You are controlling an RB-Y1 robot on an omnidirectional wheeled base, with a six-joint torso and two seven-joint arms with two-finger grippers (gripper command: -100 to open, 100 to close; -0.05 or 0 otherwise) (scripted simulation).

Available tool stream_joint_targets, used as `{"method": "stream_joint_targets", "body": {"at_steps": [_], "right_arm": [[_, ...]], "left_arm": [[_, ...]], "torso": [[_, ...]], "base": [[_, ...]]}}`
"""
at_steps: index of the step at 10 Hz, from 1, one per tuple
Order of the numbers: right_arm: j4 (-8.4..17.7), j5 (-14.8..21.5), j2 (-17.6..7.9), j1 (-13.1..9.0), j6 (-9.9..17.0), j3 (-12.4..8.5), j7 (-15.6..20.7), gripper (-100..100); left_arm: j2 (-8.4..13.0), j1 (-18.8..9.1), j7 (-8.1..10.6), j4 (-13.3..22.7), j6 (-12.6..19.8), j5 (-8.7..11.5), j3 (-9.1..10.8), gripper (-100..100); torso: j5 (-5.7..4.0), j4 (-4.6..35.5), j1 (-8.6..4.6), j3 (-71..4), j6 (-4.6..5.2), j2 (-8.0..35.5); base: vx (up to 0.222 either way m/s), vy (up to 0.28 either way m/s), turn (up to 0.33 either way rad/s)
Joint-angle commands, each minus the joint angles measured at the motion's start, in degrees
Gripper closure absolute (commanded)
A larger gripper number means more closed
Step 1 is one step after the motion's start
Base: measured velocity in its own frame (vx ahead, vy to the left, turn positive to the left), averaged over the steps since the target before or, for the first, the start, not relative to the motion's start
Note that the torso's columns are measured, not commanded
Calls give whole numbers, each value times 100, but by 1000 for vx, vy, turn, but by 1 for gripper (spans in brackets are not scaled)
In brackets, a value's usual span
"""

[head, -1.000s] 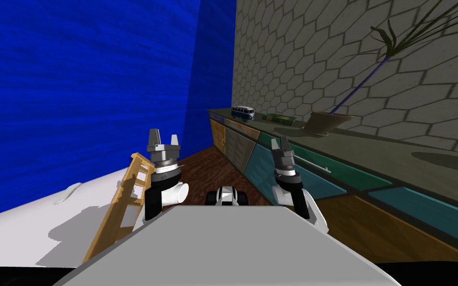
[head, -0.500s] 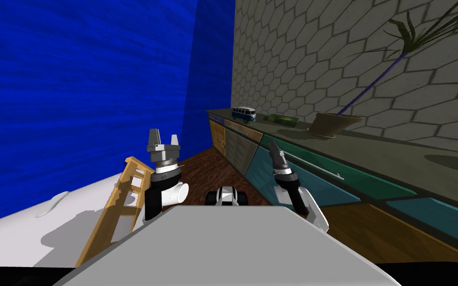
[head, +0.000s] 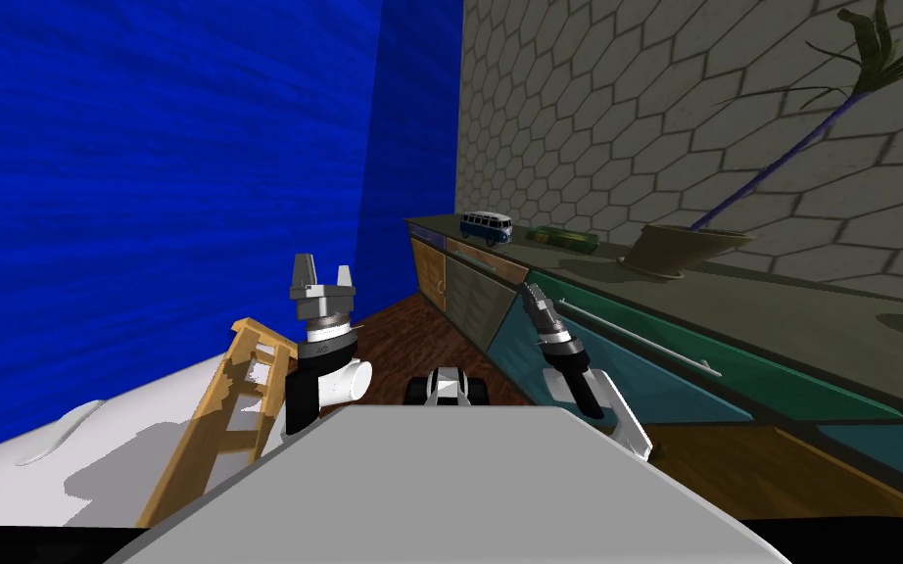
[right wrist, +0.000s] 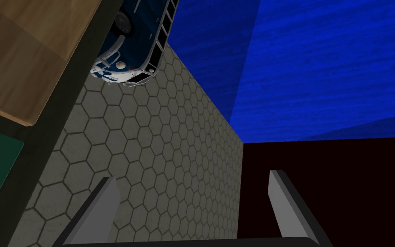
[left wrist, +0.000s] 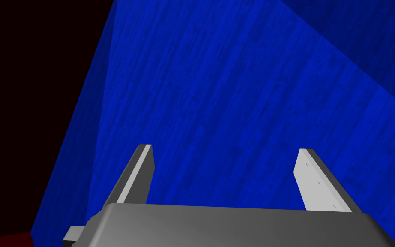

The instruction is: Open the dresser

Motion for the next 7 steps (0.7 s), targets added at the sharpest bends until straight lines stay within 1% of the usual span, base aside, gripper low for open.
{"method": "stream_joint_targets", "body": {"at_steps": [1,2,3,4,5,6,7], "right_arm": [[160,404,-116,-71,210,-99,296,-100],[160,461,-116,-71,210,-99,296,-100],[267,683,-174,-91,314,-161,497,-100],[267,739,-174,-91,314,-161,497,-100],[372,961,-232,-111,414,-225,699,-100],[372,1012,-232,-111,414,-225,699,-100],[476,1240,-290,-133,508,-290,901,-100]], "left_arm": [[0,0,0,0,0,0,0,0],[0,0,0,0,0,0,0,0],[0,0,0,0,0,0,0,0],[0,0,0,0,0,0,0,0],[0,0,0,0,0,0,0,0],[0,0,0,0,0,0,0,0],[0,-1,0,0,0,0,0,0]], "torso": [[2,-1,5,-2,-2,-2],[4,-3,15,-7,-1,-10],[4,-3,8,-6,-2,-6],[1,-3,2,-7,-1,-11],[1,-3,1,-7,-2,-8],[2,-2,6,-5,-1,-6],[3,-2,8,-4,-1,-4]], "base": [[91,76,-43],[74,65,-21],[88,50,-36],[78,50,-20],[69,57,-33],[63,59,-17],[82,67,-28]]}}
